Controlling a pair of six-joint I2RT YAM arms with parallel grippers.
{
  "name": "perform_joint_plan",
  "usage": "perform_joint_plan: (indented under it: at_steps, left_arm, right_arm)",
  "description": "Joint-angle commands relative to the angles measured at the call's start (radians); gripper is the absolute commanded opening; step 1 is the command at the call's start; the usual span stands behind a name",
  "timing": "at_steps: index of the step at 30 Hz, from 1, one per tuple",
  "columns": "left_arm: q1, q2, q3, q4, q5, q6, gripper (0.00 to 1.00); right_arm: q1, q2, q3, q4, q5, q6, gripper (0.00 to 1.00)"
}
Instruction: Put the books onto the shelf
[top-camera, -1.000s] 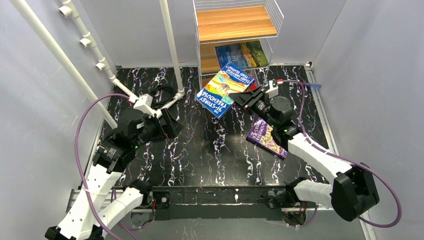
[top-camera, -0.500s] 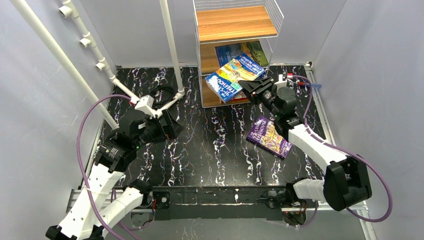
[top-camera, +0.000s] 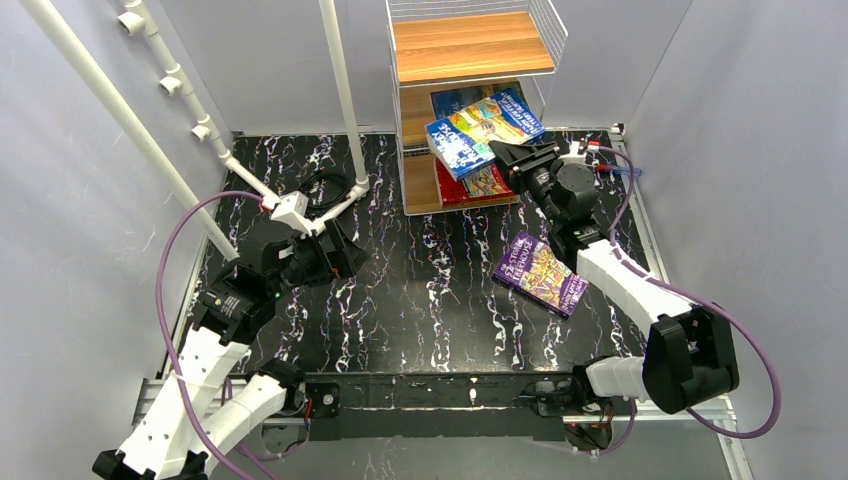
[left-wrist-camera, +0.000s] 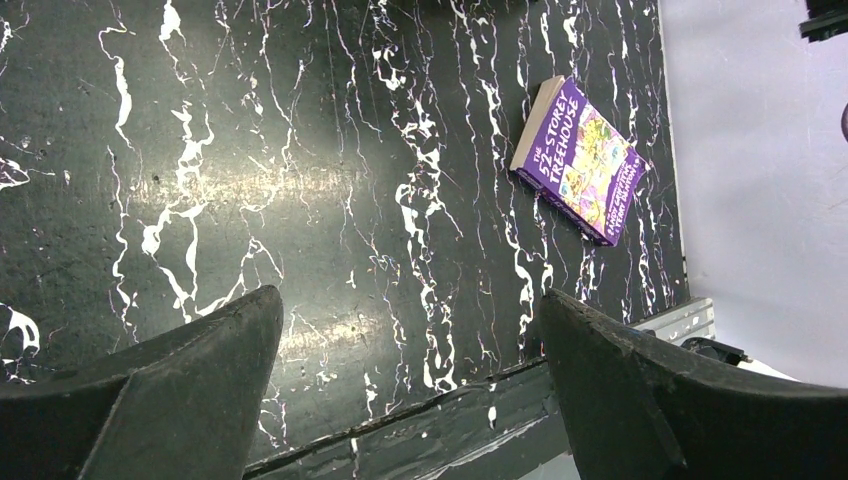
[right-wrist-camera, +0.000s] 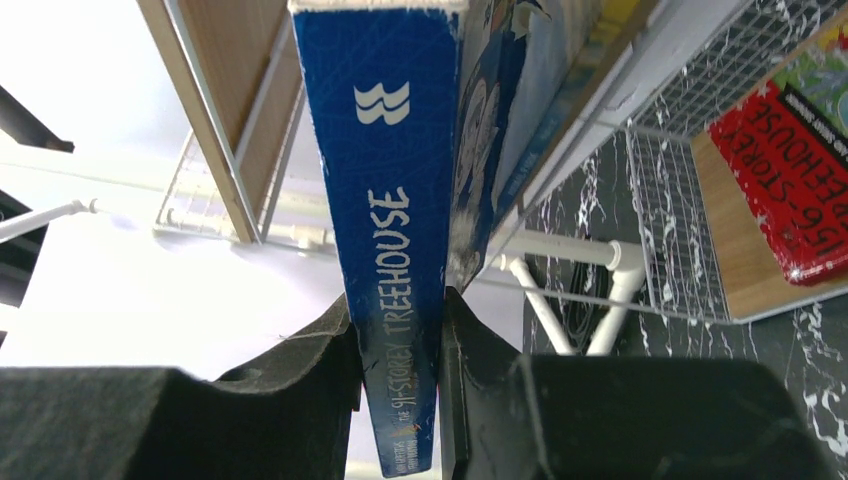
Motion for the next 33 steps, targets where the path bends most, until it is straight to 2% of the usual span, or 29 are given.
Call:
perform_joint_plan:
  at_steps: [1, 19, 27, 33]
  left_arm:
    - [0.005, 0.005, -0.001, 0.0, 0.002, -0.004, 0.98]
    - [0.005, -0.003, -0.006, 0.007, -0.001, -0.012, 0.98]
    - [0.005, 0.029, 0.026, 0.018, -0.004, -0.01, 0.98]
    - [0.005, 0.005, 0.019, -0.015, -0.028, -0.001, 0.98]
  right_arm:
    - [-0.004, -0.006, 0.107, 0.116, 0.137, -0.009, 0.01]
    - [0.008, 0.129, 0.23, 0.057, 0.317, 0.025, 0.01]
    - [0.103, 0.161, 0.261, 0.029, 0.53, 0.021, 0.01]
    - [0.111, 0.192, 0.288, 0.014, 0.595, 0.025, 0.01]
